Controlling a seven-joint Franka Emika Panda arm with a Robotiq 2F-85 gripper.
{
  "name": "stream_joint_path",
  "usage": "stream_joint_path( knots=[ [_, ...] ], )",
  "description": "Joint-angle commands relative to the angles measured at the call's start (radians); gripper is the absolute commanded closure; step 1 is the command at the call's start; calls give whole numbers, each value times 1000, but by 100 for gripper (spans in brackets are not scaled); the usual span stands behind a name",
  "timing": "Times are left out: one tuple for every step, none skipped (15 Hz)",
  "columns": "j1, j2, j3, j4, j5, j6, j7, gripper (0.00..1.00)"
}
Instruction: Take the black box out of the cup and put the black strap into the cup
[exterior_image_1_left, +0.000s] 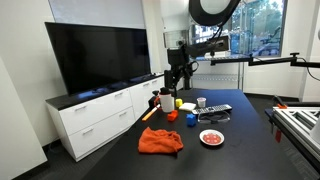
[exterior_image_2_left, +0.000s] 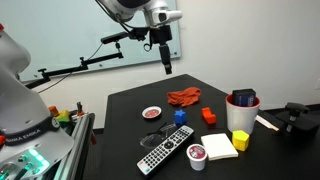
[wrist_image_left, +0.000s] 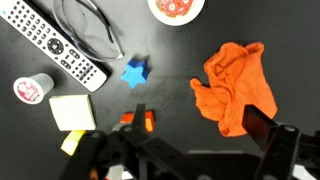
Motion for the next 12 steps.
stream_joint_path(
  knots=[
    [-37, 39, -32, 92, -5, 4, 11, 0],
    [-50, 58, -46, 113, -16, 14, 23, 0],
    [-59, 76, -59, 133, -20, 18, 27, 0],
    [-70, 99, -74, 152, -27, 25, 37, 0],
    [-76, 121, -89, 171, -30, 32, 42, 0],
    [-79, 148, -103, 191, -30, 41, 46, 0],
    [-83, 175, -118, 213, -24, 51, 45, 0],
    [-84, 203, -131, 234, -7, 61, 34, 0],
    [-85, 227, -144, 259, 2, 67, 24, 0],
    [-85, 250, -157, 283, 6, 75, 20, 0],
    [-87, 273, -169, 310, 17, 80, 10, 0],
    [-87, 287, -179, 333, 23, 76, 6, 0]
  ],
)
